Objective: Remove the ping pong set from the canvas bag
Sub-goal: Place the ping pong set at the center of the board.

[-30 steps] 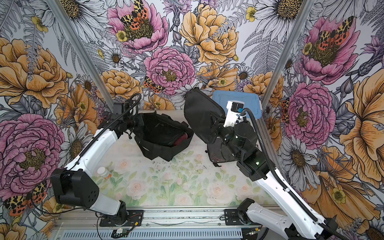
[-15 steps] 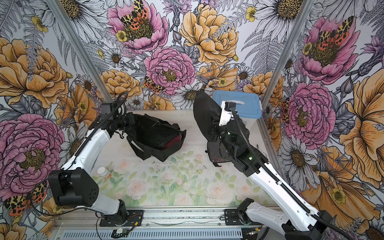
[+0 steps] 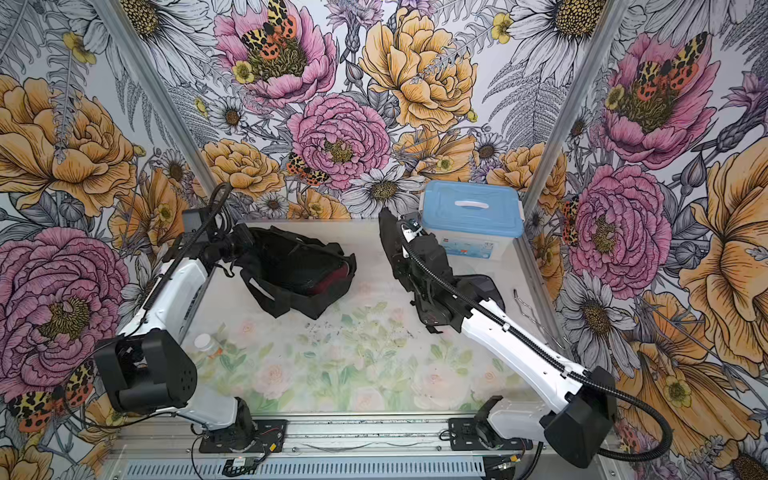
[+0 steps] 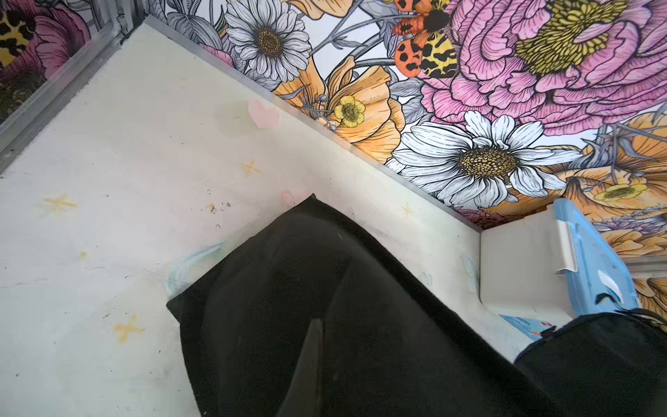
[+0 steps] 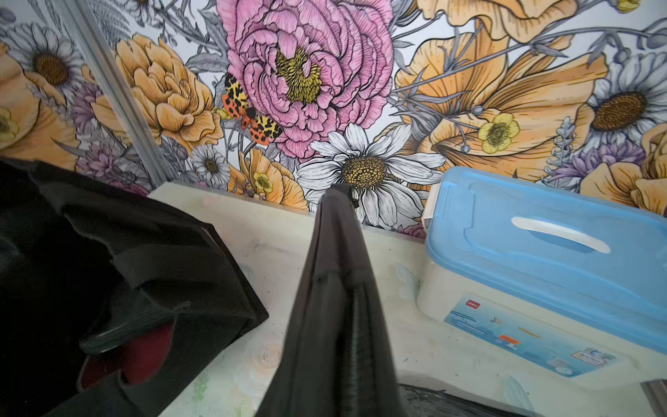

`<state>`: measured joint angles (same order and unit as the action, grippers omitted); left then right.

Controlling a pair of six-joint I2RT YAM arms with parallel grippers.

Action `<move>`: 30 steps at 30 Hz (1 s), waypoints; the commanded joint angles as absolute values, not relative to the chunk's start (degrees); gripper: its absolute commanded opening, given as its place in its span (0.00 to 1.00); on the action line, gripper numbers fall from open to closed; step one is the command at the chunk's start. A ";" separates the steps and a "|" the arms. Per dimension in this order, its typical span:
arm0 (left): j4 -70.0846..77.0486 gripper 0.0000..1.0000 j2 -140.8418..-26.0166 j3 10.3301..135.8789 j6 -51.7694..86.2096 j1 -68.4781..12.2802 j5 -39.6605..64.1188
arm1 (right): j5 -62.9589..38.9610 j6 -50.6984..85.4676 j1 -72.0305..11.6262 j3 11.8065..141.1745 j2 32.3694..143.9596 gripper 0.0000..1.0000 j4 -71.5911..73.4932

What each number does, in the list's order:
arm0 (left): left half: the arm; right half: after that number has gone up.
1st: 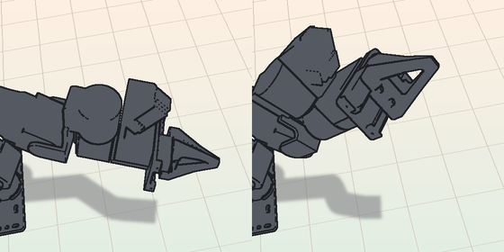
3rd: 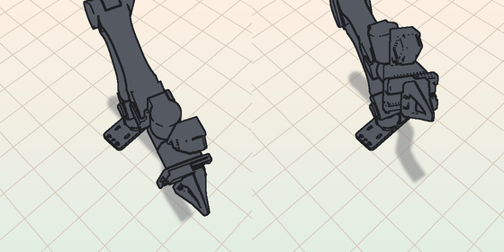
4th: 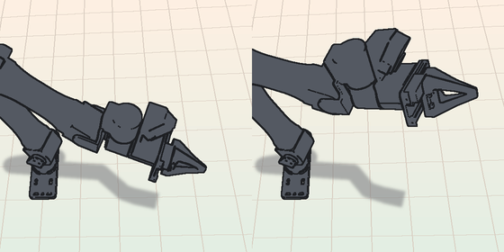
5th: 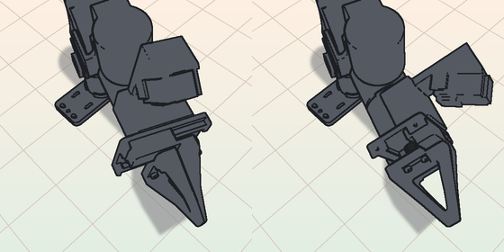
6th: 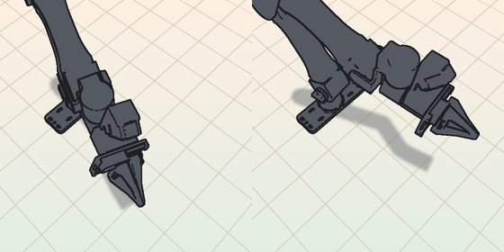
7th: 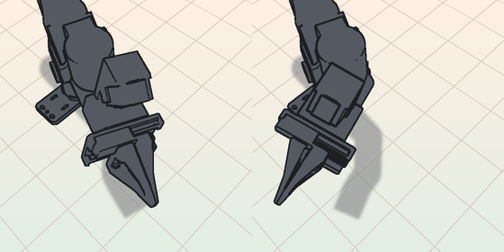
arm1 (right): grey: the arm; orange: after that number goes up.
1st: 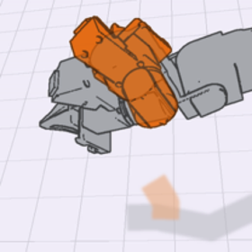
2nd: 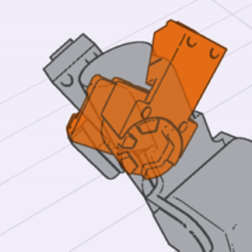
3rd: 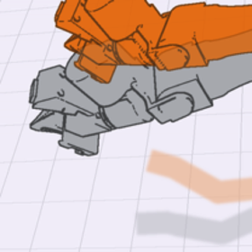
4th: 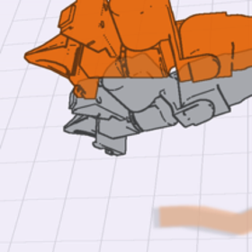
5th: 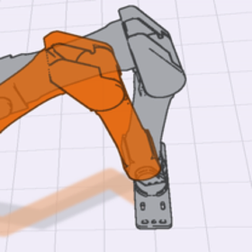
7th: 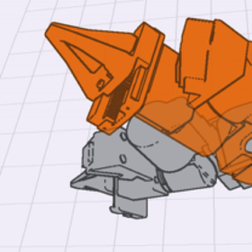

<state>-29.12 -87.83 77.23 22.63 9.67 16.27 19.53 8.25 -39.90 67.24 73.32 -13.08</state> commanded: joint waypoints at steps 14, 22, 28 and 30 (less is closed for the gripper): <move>-26.40 0.00 -89.29 71.99 23.80 15.69 13.98 | 28.56 -14.12 -48.83 68.10 84.96 0.01 1.11; -25.85 0.00 -89.79 71.32 24.46 16.98 14.09 | 35.04 -25.26 -50.95 66.91 91.59 0.00 5.99; -25.71 0.00 -89.74 70.94 24.58 17.37 14.29 | 38.71 -31.39 -51.73 65.03 96.19 0.00 10.44; -25.71 0.00 -89.60 70.92 24.61 17.35 14.26 | 39.50 -33.40 -51.73 63.89 97.39 0.00 12.85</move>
<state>-24.60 -87.83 72.62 24.12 15.68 18.06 34.85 -28.01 -51.44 64.27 96.88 4.27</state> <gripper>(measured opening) 0.047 0.247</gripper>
